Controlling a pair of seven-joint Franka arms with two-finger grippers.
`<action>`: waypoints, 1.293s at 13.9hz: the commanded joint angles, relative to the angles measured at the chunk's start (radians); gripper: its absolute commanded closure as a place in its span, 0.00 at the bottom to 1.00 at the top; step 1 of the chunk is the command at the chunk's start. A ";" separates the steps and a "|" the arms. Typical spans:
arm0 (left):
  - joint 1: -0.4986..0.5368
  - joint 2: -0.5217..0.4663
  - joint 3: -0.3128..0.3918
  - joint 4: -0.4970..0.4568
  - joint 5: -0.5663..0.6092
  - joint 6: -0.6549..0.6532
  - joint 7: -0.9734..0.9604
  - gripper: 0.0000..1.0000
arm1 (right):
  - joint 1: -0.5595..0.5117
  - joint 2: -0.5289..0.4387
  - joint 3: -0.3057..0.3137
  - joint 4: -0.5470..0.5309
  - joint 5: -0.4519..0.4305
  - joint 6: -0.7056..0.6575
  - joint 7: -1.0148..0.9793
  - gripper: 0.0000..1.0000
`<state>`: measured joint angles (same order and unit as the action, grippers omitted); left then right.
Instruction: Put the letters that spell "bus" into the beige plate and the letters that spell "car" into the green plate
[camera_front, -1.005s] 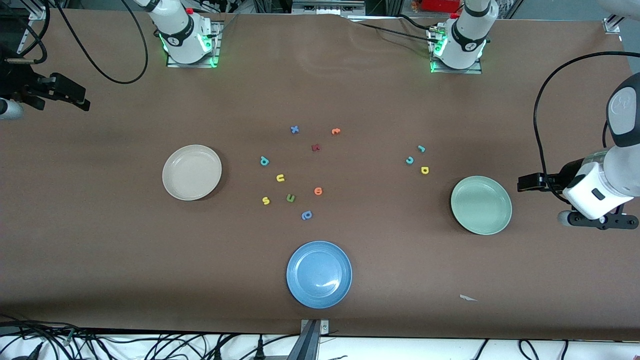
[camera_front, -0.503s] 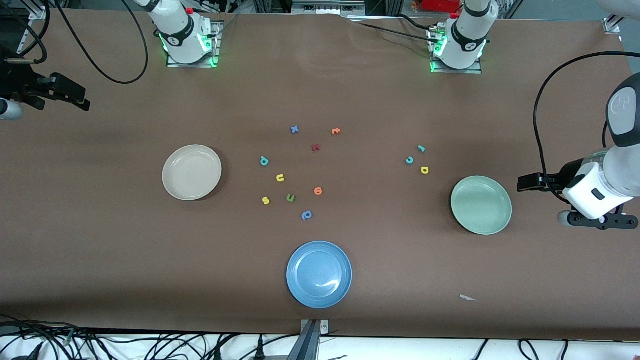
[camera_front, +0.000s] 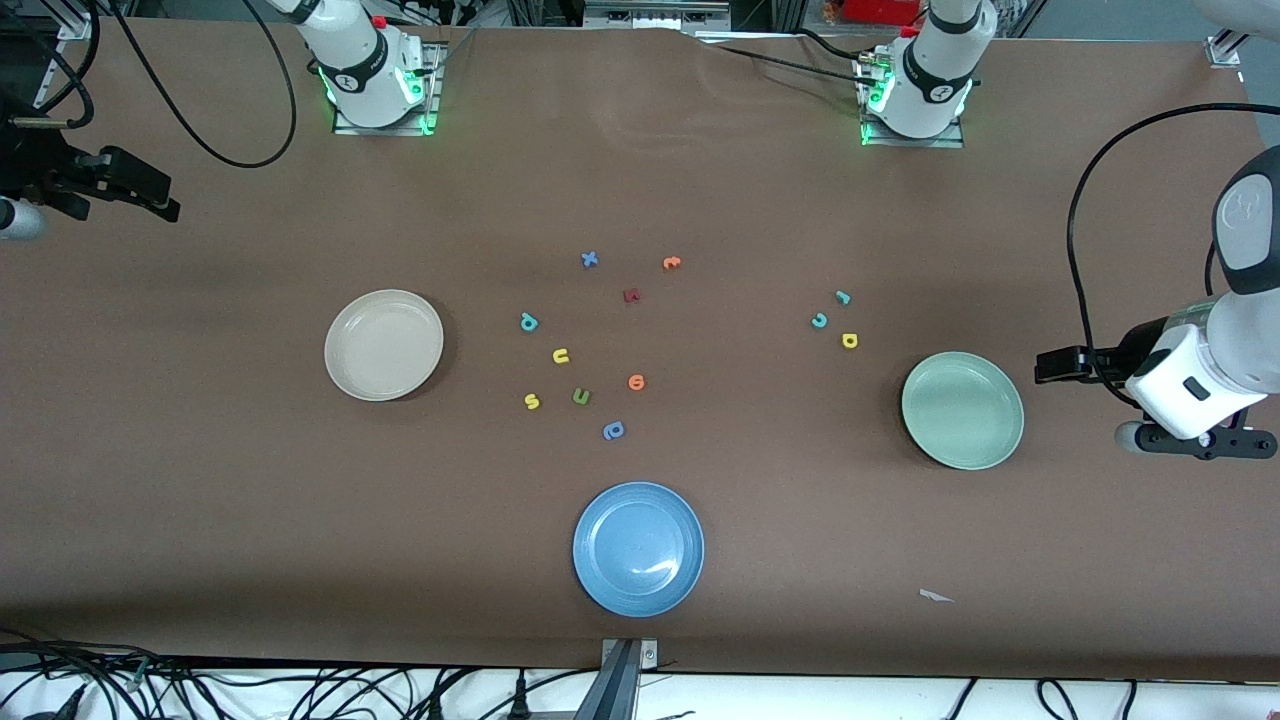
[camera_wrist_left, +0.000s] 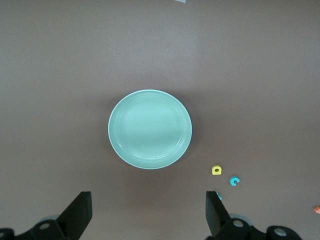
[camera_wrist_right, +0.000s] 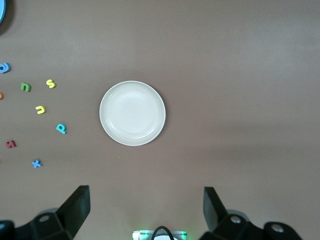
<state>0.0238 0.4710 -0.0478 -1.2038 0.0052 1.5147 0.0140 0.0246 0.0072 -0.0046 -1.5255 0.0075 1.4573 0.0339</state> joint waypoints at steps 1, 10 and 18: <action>0.002 -0.003 0.003 -0.003 -0.011 0.010 0.020 0.00 | 0.000 0.002 -0.002 0.014 -0.006 -0.018 0.004 0.00; -0.002 -0.003 0.003 -0.003 -0.008 0.010 0.011 0.00 | 0.000 0.010 0.000 0.013 -0.006 -0.051 0.011 0.00; -0.036 0.026 0.002 -0.020 -0.010 0.010 -0.020 0.00 | 0.055 0.100 0.006 -0.007 0.058 -0.062 0.014 0.00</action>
<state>0.0087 0.4865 -0.0514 -1.2104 0.0052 1.5148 0.0102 0.0575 0.0420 0.0008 -1.5426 0.0318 1.3615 0.0349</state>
